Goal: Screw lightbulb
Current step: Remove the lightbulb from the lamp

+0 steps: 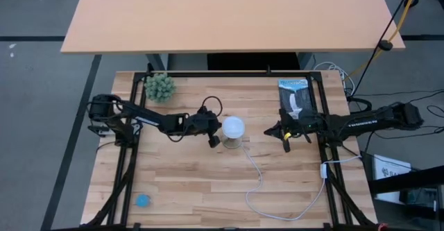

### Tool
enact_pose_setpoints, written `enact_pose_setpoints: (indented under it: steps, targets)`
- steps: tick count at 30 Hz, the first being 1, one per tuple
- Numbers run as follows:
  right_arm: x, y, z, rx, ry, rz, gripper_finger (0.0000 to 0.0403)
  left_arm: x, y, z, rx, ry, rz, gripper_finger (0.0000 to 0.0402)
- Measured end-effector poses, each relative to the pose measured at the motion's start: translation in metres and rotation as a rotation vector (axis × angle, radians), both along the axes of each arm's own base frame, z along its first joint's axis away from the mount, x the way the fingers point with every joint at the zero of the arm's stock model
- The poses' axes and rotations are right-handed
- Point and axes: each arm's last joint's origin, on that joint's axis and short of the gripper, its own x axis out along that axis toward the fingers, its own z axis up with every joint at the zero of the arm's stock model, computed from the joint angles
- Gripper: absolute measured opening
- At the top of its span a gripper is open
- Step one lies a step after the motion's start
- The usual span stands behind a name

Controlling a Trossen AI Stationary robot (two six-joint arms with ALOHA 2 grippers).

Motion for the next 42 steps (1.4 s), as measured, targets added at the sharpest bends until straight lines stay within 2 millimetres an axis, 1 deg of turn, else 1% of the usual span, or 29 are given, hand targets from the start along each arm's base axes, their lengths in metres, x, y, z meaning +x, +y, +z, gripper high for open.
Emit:
enact_pose_setpoints:
  steps: [5, 9, 12, 14, 16, 21, 23, 26, 30, 36, 42]
  targets:
    - [0.014, 0.013, -0.004, -0.032, -0.043, 0.003, 0.0000, 0.000, 0.009, 0.001, -0.009, -0.008, 0.017, 0.0000]
    - [0.027, 0.018, -0.014, -0.023, -0.057, 0.021, 0.0000, 0.003, 0.010, -0.004, -0.018, -0.021, 0.004, 0.0000]
    - [0.038, 0.019, -0.022, -0.023, -0.089, 0.026, 0.0000, 0.010, 0.009, -0.004, -0.006, -0.084, -0.038, 0.0000]
    - [0.046, 0.017, -0.027, -0.024, -0.096, 0.024, 0.0000, 0.013, 0.009, -0.006, 0.005, -0.110, -0.058, 0.0000]
    - [0.057, 0.015, -0.029, -0.010, -0.094, 0.068, 0.0000, 0.013, 0.009, -0.011, 0.006, -0.097, -0.065, 0.0000]
    - [0.094, 0.009, -0.031, -0.006, -0.064, 0.199, 0.0000, 0.014, 0.011, -0.010, 0.006, -0.116, -0.062, 0.0000]
    - [0.106, 0.004, -0.029, -0.016, -0.077, 0.202, 0.0000, 0.015, 0.012, -0.008, 0.007, -0.129, -0.062, 0.0000]
    - [0.117, -0.003, -0.026, -0.038, -0.072, 0.189, 0.0000, 0.016, 0.011, -0.006, 0.002, -0.155, -0.078, 0.0000]
    - [0.122, -0.010, -0.025, -0.048, -0.051, 0.168, 0.0000, 0.016, 0.011, -0.005, -0.007, -0.163, -0.098, 0.0000]
    - [0.120, -0.021, -0.026, -0.033, -0.032, 0.126, 0.0000, 0.016, 0.008, -0.005, -0.036, -0.166, -0.155, 0.0000]
    - [0.119, -0.029, -0.027, -0.020, -0.022, 0.115, 0.0000, 0.017, 0.001, -0.006, -0.042, -0.165, -0.181, 0.0000]
